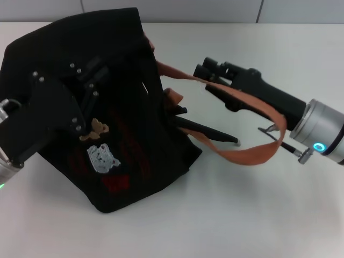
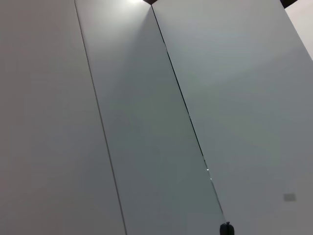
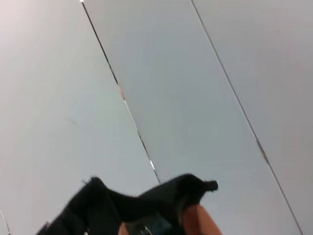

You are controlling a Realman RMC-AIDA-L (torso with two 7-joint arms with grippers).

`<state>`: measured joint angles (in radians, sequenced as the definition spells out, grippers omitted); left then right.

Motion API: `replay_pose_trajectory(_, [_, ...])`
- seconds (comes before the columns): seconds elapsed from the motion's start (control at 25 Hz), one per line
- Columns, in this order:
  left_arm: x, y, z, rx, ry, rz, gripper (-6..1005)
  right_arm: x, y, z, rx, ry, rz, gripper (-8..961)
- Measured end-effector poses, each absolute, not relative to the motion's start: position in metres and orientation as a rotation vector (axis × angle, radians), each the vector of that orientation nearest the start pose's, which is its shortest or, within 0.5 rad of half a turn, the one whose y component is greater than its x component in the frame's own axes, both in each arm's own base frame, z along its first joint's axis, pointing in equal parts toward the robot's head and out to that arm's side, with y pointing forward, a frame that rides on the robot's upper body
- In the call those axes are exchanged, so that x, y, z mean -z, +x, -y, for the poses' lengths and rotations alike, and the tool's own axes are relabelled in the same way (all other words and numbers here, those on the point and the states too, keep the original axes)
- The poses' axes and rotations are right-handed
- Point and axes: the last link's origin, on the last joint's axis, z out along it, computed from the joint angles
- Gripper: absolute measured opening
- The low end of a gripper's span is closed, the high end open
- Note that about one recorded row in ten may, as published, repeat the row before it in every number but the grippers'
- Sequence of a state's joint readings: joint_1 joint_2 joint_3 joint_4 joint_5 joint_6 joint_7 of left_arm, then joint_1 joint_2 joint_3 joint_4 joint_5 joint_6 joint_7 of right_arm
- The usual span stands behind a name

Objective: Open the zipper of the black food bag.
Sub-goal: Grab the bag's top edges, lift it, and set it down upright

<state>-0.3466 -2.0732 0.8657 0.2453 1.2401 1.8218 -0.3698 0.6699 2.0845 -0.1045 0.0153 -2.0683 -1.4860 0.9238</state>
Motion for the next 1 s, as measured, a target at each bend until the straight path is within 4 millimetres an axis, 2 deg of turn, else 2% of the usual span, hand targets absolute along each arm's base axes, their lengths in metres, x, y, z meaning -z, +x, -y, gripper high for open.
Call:
replay_pose_trajectory(0.12, [0.000,-0.270,-0.255,1.173,-2.092,-0.113,87,0.066,0.209,-0.330,-1.311,-2.409,-0.661,331])
replay_pose_trajectory(0.36, [0.003,-0.270,-0.254,1.178,-2.107,-0.114,86,0.070,0.189,-0.340,-1.323,-2.469,-0.605,347])
replay_pose_trajectory(0.52, [0.004,-0.268,-0.254,1.182,-2.116,-0.120,85,0.080,0.173,-0.340,-1.310,-2.558,-0.571,350])
replay_pose_trajectory(0.76, [0.005,-0.266,-0.256,1.188,-2.123,-0.128,84,0.093,0.166,-0.344,-1.239,-2.603,-0.582,356])
replay_pose_trajectory(0.88, [0.006,-0.265,-0.256,1.192,-2.131,-0.132,84,0.097,0.170,-0.356,-1.161,-2.546,-0.634,358])
replay_pose_trajectory(0.92, [0.006,-0.264,-0.255,1.191,-2.132,-0.138,84,0.096,0.175,-0.366,-1.128,-2.467,-0.676,359])
replay_pose_trajectory(1.0, [0.006,-0.264,-0.255,1.189,-2.131,-0.140,83,0.092,0.180,-0.368,-1.140,-2.412,-0.696,361])
